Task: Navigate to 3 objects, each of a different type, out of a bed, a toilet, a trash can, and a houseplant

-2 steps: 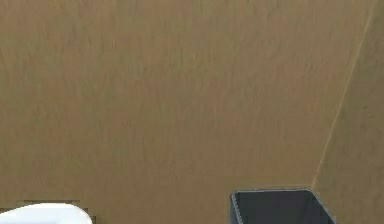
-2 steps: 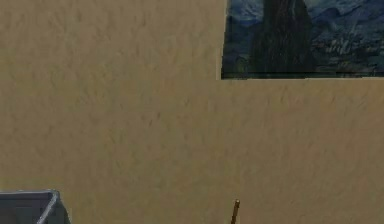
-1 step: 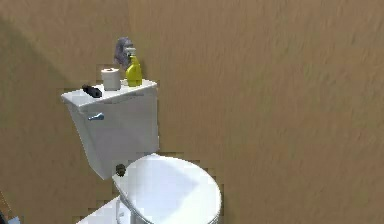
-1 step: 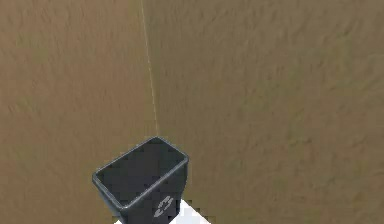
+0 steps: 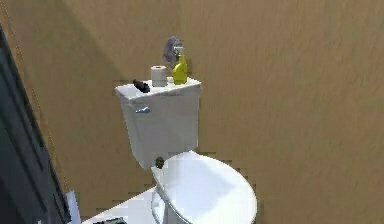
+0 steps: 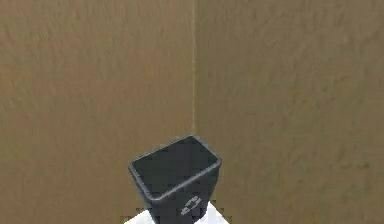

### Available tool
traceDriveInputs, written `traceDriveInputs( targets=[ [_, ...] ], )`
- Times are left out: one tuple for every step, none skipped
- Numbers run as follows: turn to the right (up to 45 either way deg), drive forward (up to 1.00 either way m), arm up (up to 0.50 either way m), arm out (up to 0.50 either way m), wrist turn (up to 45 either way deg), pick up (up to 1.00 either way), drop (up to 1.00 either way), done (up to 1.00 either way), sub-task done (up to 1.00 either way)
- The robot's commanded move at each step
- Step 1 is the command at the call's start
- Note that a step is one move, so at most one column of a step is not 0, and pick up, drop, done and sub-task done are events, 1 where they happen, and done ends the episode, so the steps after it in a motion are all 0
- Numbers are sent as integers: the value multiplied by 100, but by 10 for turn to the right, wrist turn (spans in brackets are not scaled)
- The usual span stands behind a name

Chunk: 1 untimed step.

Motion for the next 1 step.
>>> traceDriveInputs(
  targets=[
    [0, 0, 0, 0, 0, 0, 0, 100, 0]
  ],
)
